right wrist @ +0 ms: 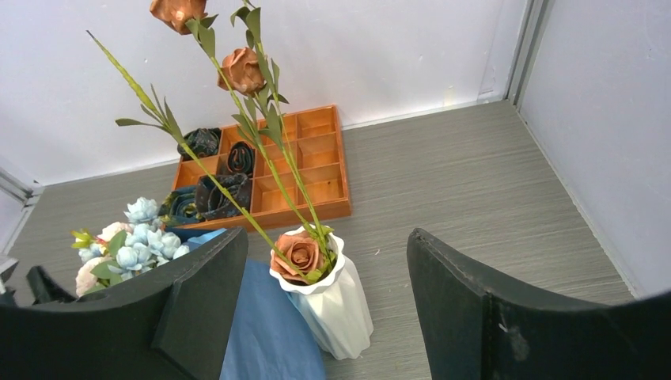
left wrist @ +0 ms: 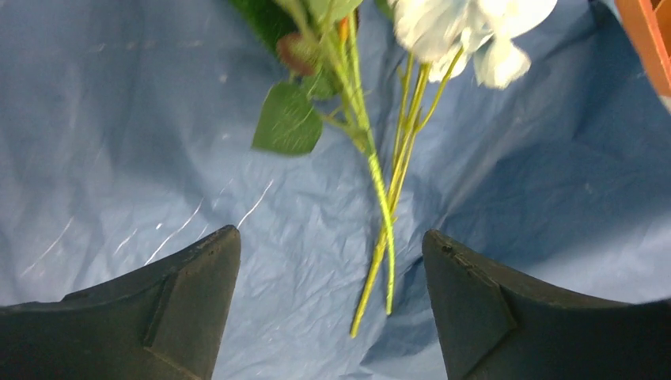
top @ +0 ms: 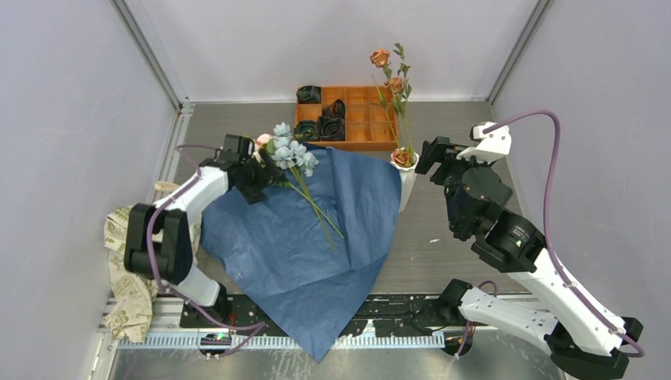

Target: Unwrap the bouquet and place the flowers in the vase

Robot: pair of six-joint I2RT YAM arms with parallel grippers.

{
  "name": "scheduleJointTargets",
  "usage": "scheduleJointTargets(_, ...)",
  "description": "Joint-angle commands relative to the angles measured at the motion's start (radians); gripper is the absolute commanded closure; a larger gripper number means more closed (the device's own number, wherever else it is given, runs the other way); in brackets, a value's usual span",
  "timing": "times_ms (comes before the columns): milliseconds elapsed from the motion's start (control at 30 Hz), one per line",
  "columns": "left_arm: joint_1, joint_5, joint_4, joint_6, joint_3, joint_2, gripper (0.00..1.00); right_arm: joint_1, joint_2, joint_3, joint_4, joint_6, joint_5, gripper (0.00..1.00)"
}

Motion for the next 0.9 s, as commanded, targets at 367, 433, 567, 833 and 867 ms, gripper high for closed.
scheduleJointTargets(367, -0.061, -0.159, -0.081, -0.034, 0.27, 0.279, 0.26, 0.005, -0.107, -0.056, 0.038, -0.032, 0.024, 0.21)
scheduleJointTargets(433, -0.066, -0.174, -0.086, -0.036, 0.274, 0.297, 0.27, 0.004, -0.118, -0.066, 0.046, -0.035, 0.023, 0.21)
scheduleJointTargets(567, -0.072, -0.185, -0.101, -0.038, 0.309, 0.348, 0.34, 0.004, -0.133, -0.07, 0.048, -0.026, -0.003, 0.22)
scheduleJointTargets(833, -0.08, -0.209, -0.159, -0.012, 0.431, 0.457, 0.5, 0.005, -0.17, -0.085, 0.024, 0.023, -0.046, 0.22)
scheduleJointTargets(867, -0.08, -0.208, -0.166, -0.009, 0.443, 0.469, 0.53, 0.005, -0.177, -0.088, 0.023, 0.027, -0.051, 0.22)
